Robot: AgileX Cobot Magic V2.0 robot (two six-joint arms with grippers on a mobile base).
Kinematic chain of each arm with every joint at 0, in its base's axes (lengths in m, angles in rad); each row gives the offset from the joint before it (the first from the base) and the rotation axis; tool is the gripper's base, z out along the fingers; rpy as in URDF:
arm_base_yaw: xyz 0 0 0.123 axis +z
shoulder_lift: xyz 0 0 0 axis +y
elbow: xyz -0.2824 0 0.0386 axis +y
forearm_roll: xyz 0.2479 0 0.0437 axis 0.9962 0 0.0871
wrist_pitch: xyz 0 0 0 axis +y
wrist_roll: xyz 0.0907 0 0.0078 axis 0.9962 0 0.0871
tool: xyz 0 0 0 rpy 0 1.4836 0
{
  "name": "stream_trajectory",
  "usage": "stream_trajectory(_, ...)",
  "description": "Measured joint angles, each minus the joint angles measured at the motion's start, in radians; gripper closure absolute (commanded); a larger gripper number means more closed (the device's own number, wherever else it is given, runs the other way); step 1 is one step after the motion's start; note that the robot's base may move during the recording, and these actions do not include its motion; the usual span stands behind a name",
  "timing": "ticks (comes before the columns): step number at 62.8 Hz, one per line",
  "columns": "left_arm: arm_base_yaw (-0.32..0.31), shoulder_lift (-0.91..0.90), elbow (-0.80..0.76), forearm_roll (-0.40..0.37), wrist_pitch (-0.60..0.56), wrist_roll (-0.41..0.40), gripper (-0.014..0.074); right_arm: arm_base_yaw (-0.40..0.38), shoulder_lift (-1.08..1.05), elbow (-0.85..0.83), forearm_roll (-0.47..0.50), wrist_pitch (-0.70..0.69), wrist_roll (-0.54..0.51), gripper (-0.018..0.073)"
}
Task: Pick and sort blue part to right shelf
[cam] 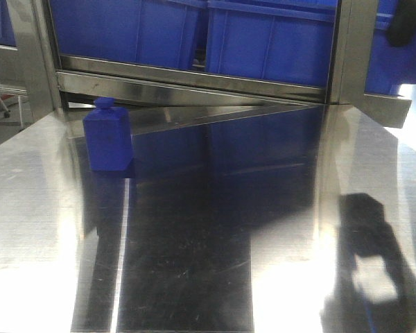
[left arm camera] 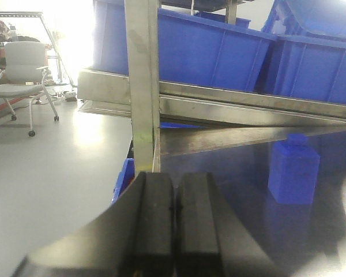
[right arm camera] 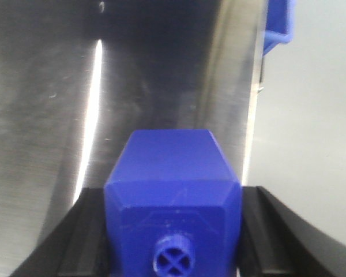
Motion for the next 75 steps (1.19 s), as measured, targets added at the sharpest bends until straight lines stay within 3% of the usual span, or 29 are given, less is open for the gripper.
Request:
stream_trajectory(13,0.0,0.0,0.0,0.0,0.0,0.0,0.0472,-0.062,-0.203,0.25,0.001,-0.227,-0.001,0.0273)
stream_trajectory(29,0.0,0.0,0.0,0.0,0.0,0.0,0.0472,-0.069,-0.439,0.492,0.002,-0.45,-0.002,0.0273)
stream_trajectory(52,0.0,0.0,0.0,0.0,0.0,0.0,0.0472,-0.07,-0.732,0.634,0.003,-0.466,-0.002,0.0273)
stream_trajectory(75,0.0,0.0,0.0,0.0,0.0,0.0,0.0472,-0.07,-0.765,0.636,0.003,-0.466,-0.002,0.0273)
